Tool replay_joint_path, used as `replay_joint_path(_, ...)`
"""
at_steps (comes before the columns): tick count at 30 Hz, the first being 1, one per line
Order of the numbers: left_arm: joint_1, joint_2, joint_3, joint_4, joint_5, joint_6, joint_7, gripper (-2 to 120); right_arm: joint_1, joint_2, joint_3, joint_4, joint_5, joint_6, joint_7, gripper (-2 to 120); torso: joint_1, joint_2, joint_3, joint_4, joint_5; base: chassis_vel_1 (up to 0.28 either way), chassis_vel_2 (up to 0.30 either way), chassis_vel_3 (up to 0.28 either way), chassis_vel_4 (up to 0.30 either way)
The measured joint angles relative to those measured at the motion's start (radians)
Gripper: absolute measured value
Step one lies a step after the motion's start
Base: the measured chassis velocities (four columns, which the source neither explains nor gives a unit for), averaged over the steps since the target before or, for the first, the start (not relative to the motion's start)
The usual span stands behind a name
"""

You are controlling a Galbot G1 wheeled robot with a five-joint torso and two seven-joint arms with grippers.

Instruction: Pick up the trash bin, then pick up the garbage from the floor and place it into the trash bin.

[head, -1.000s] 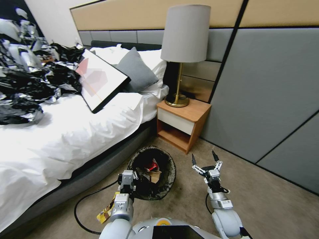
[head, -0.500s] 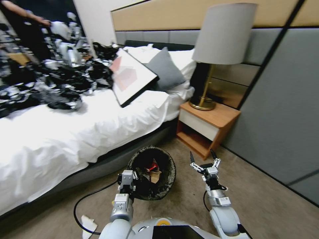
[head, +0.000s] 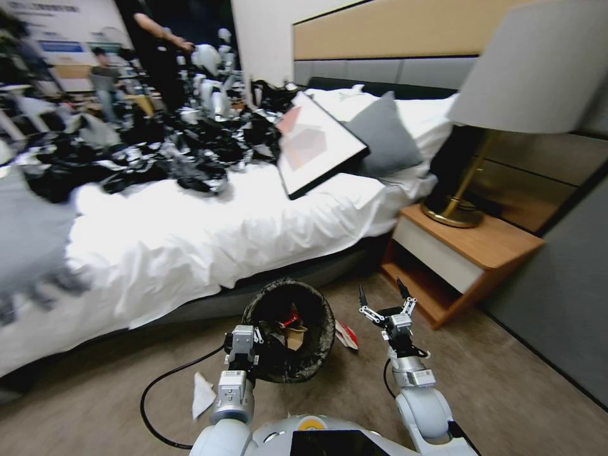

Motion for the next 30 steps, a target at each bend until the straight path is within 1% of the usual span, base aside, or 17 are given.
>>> replay_joint_path(4,0.0,0.0,0.001,0.0,0.0,0.0,0.0,0,0.002,0.0,-0.003,0.003,-0.001,-0.005,-0.001,100,0.0,0.0,0.0,-0.0004,0.0,0.0,0.0,0.0,0.0)
replay_joint_path(6,0.001,0.0,0.002,-0.003,0.002,-0.001,-0.001,0,0.006,0.001,-0.006,0.006,-0.001,-0.009,-0.002,100,0.0,0.0,0.0,0.0,0.0,0.0,0.0,0.0,0.0)
replay_joint_path(13,0.003,0.0,0.003,-0.006,0.004,-0.001,-0.001,0,0.004,0.0,-0.009,0.003,-0.001,-0.018,-0.002,100,0.0,0.0,0.0,0.0,-0.0001,0.0,0.0,0.0,0.0)
replay_joint_path(17,0.003,0.0,0.004,-0.007,0.006,-0.001,-0.001,0,0.011,-0.007,-0.01,-0.006,0.006,-0.053,-0.003,100,0.0,0.0,0.0,0.0,-0.0001,0.0,0.0,0.0,0.0)
replay_joint_path(19,0.002,-0.001,0.006,-0.008,0.008,-0.001,-0.001,0,0.021,-0.022,-0.008,-0.028,0.022,-0.111,-0.011,100,0.0,0.0,0.0,0.0001,-0.0001,0.0,0.0,0.0,0.0)
replay_joint_path(21,0.003,-0.001,0.006,-0.008,0.008,-0.001,-0.002,0,0.024,-0.025,-0.008,-0.037,0.026,-0.123,-0.012,100,0.0,0.0,0.0,0.0,-0.0001,0.0,0.0,0.0,0.0)
replay_joint_path(23,0.003,-0.001,0.006,-0.008,0.009,-0.001,-0.002,0,0.039,-0.041,-0.022,-0.077,0.055,-0.186,-0.015,100,0.0,0.0,0.0,0.0001,0.0001,0.0,0.0,0.0,0.0)
replay_joint_path(24,0.003,-0.001,0.006,-0.008,0.009,-0.001,-0.002,0,0.039,-0.041,-0.022,-0.077,0.055,-0.186,-0.015,100,0.0,0.0,0.0,0.0001,0.0001,0.0,0.0,0.0,0.0)
replay_joint_path(27,0.003,0.0,0.006,-0.009,0.011,-0.001,-0.003,0,0.062,-0.068,-0.054,-0.131,0.1,-0.273,-0.022,100,0.0,0.0,0.0,0.0002,0.0,0.0,0.0,0.0,0.0)
replay_joint_path(28,0.003,0.0,0.006,-0.009,0.011,-0.001,-0.003,0,0.062,-0.068,-0.054,-0.131,0.1,-0.273,-0.022,100,0.0,0.0,0.0,0.0002,0.0,0.0,0.0,0.0,0.0)
replay_joint_path(29,0.003,0.0,0.006,-0.01,0.012,-0.001,-0.003,0,0.073,-0.084,-0.067,-0.156,0.109,-0.309,-0.027,100,0.0,0.0,0.0,0.0001,-0.0001,0.0,0.0,0.0,0.0)
replay_joint_path(30,0.003,0.0,0.006,-0.01,0.012,-0.001,-0.003,0,0.078,-0.092,-0.074,-0.167,0.111,-0.321,-0.029,100,0.0,0.0,0.0,0.0001,0.0,0.0,0.0,0.0,0.0)
